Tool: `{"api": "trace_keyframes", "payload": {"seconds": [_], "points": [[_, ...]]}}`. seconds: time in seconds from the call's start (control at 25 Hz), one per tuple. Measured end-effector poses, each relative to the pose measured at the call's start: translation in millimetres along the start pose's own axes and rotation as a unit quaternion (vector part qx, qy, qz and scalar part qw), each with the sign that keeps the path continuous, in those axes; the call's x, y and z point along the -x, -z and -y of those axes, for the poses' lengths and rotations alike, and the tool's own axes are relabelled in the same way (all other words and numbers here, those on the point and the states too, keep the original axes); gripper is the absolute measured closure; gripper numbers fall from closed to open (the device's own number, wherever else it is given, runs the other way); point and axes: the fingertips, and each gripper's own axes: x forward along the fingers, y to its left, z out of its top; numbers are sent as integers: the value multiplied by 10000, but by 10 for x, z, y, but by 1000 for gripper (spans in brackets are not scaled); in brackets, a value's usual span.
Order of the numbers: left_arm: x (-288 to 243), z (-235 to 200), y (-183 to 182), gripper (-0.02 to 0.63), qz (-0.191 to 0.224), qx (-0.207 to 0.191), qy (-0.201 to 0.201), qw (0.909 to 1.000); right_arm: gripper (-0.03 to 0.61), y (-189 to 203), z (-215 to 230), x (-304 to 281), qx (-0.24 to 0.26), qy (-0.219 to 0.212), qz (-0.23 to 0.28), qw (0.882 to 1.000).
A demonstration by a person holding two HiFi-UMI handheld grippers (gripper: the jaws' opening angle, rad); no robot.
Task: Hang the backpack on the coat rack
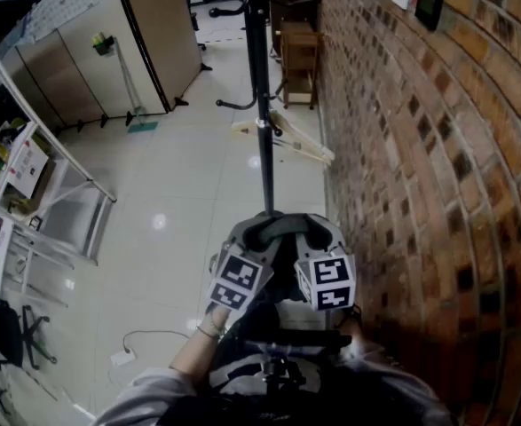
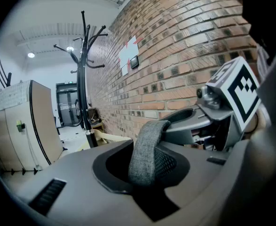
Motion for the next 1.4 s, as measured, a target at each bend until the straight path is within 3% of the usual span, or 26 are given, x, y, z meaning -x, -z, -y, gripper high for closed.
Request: {"api": "trace_keyframes", "payload": {"seconds": [0.16, 0.32, 0.56, 0.76, 1.12, 1.4], "points": [[-224, -296, -7, 520, -28, 18, 62, 10000, 526, -142, 66, -349, -244, 87, 61, 9996], [-439, -567, -55, 520, -36, 27, 138, 9999, 526, -172, 228, -705, 36, 146, 43, 9999], [-785, -1004, -181, 520, 35, -73, 247, 9997, 526, -389, 420, -1185, 0, 327, 115, 9994], [-1016, -1335, -226, 520, 75, -136, 340, 9993, 526, -625, 450, -1504, -334, 519, 159, 9980], [-1356, -1620, -339, 520, 127, -240, 416, 9988, 526, -773, 674, -1859, -219, 619, 155, 9977], [-1496, -1776, -386, 520, 109, -78, 310, 9994, 526, -854, 755, -2046, -76, 398, 98, 9991]]}}
